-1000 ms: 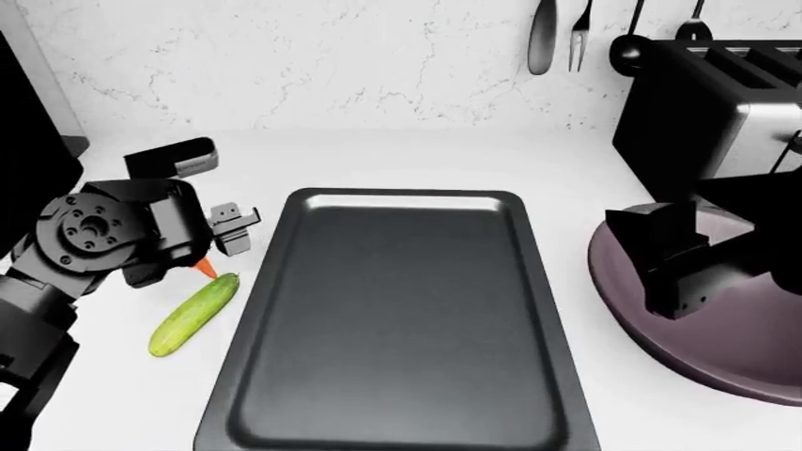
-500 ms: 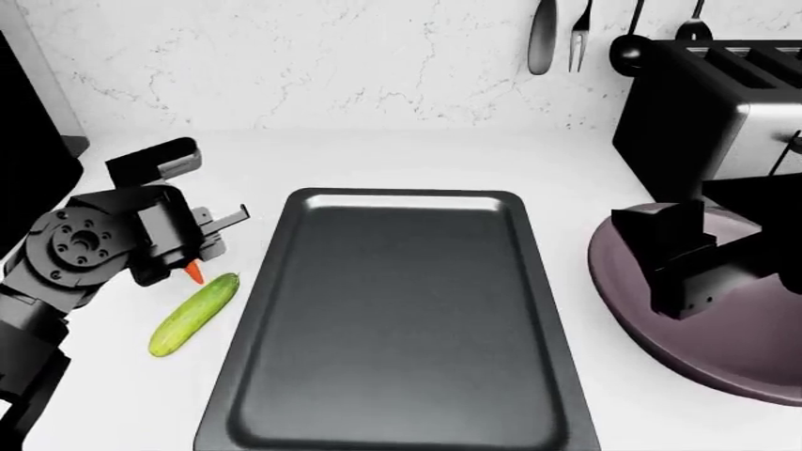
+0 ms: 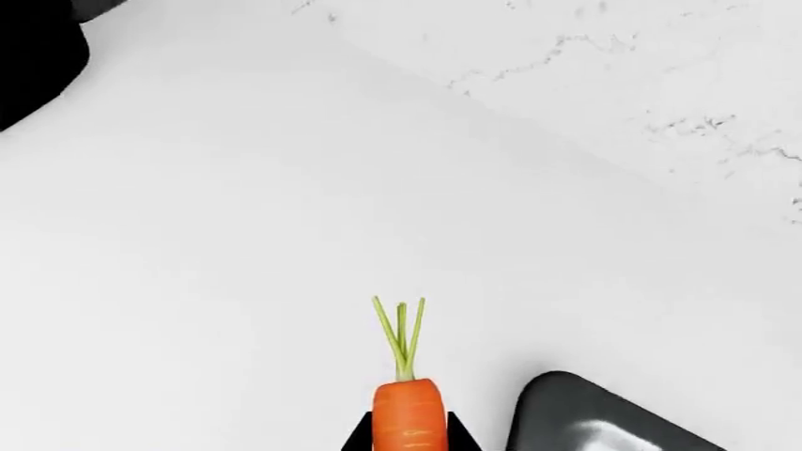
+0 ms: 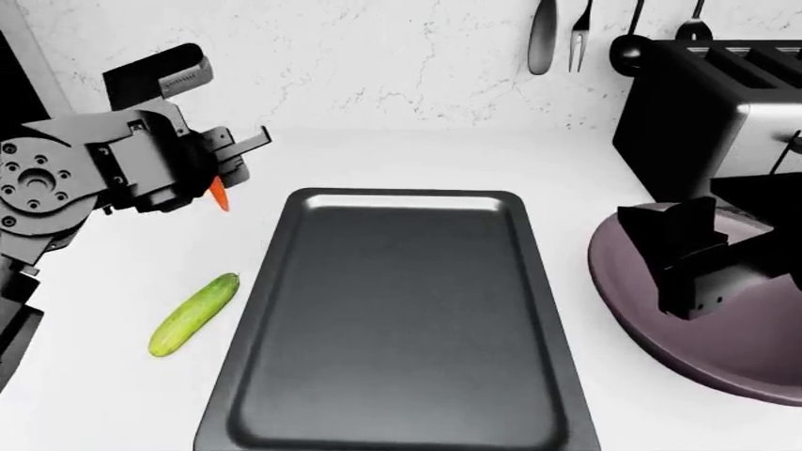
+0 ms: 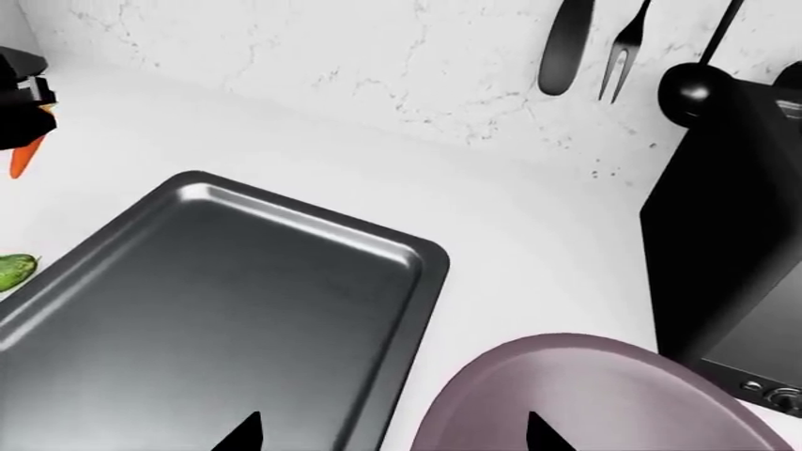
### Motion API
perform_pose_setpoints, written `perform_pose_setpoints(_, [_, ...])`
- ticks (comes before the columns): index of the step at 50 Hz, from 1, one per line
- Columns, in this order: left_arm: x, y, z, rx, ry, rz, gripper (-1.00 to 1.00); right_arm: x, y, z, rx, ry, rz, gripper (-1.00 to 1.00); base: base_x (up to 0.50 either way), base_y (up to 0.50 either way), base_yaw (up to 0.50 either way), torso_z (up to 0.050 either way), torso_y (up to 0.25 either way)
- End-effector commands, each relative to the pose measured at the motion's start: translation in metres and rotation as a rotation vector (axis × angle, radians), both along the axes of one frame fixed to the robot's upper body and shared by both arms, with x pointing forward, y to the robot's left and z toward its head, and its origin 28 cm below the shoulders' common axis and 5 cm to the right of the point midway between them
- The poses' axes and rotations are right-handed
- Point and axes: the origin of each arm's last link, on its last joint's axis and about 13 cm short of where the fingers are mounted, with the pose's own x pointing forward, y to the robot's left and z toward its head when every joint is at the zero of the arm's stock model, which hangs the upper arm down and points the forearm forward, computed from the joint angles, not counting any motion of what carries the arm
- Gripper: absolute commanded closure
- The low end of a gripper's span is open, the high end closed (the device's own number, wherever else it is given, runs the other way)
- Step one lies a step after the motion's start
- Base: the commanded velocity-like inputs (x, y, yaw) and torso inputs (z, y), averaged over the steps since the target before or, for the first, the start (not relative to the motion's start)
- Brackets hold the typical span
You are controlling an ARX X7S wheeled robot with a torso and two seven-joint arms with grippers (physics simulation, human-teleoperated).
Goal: Place the two vegetables and bowl onto the tray for setting up a vegetable dip station.
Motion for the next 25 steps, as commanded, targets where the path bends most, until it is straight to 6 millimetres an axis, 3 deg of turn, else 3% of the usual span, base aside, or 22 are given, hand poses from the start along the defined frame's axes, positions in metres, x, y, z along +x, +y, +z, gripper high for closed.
perform_pose_setpoints(1, [-0.004, -0.025, 0.035, 0.014, -0.059, -0.188, 1.00, -0.002, 0.001, 0.003, 0.000, -0.004, -0.003, -1.00, 0.00, 0.00, 0.00, 0.000, 0.000])
perform_pose_setpoints(16, [0.012, -0.077, 0.002, 0.038, 0.113, -0.498, 1.00, -0.004, 0.001, 0.005, -0.002, -0.010, -0.006, -1.00, 0.00, 0.00, 0.00, 0.000, 0.000])
perform_pose_setpoints(25, [0.015, -0.084, -0.014, 0.032, 0.177, -0.547, 1.00, -0.006, -0.001, 0.005, 0.005, -0.008, -0.017, -1.00, 0.00, 0.00, 0.00, 0.000, 0.000])
